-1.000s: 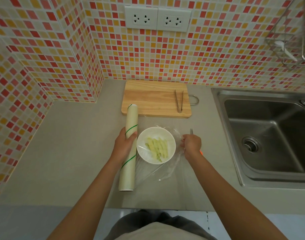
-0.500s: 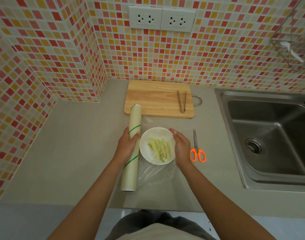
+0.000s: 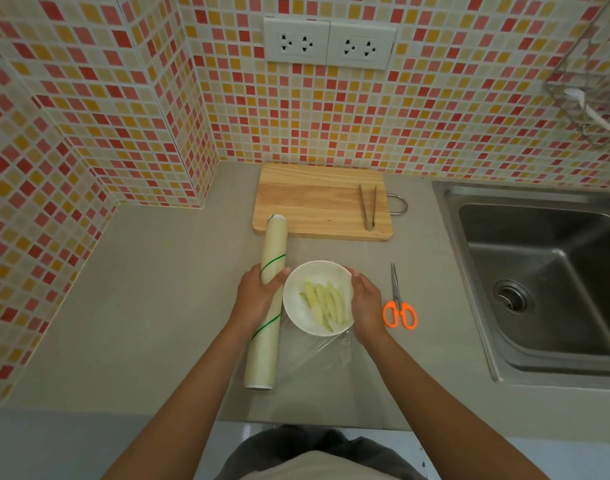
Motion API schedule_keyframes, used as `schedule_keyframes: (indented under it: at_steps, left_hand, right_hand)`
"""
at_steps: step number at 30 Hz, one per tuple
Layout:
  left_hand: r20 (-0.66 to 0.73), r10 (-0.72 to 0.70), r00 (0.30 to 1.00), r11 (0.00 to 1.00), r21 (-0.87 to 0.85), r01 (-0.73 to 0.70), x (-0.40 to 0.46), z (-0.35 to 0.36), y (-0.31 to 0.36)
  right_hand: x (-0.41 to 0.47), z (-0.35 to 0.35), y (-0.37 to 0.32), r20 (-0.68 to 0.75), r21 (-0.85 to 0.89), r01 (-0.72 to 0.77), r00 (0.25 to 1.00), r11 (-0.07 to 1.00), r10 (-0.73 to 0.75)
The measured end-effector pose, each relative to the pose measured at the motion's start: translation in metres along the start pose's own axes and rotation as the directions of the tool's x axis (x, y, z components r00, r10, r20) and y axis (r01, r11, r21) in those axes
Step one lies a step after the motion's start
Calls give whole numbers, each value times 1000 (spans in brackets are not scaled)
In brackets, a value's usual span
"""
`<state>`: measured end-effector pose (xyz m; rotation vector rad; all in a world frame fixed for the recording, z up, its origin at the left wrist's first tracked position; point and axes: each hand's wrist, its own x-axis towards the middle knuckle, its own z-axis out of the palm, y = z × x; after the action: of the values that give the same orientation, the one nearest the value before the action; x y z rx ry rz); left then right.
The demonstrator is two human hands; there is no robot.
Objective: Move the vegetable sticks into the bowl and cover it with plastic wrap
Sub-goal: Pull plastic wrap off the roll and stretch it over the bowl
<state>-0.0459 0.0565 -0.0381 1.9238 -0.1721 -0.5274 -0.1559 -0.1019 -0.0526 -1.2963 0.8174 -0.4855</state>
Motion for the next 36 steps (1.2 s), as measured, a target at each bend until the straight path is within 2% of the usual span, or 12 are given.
schedule_keyframes:
  at_steps: [7, 16, 29, 36]
  left_hand:
    - [-35, -28, 999, 999, -22, 28, 8, -10, -6]
    - [13, -54, 998, 996, -75, 55, 17, -12, -11]
    - [1, -103, 995, 992, -70, 103, 21, -13, -12]
    - [7, -42, 999, 994, -105, 43, 20, -21, -10]
  right_hand:
    - [-1, 2, -2, -32, -6, 2, 999, 1000, -2]
    - [1, 4, -3, -88, -39, -12, 996, 999, 8]
    - [5, 5, -7, -105, -54, 1, 994, 999, -7]
    - [5, 6, -8, -122, -69, 0, 993, 998, -9]
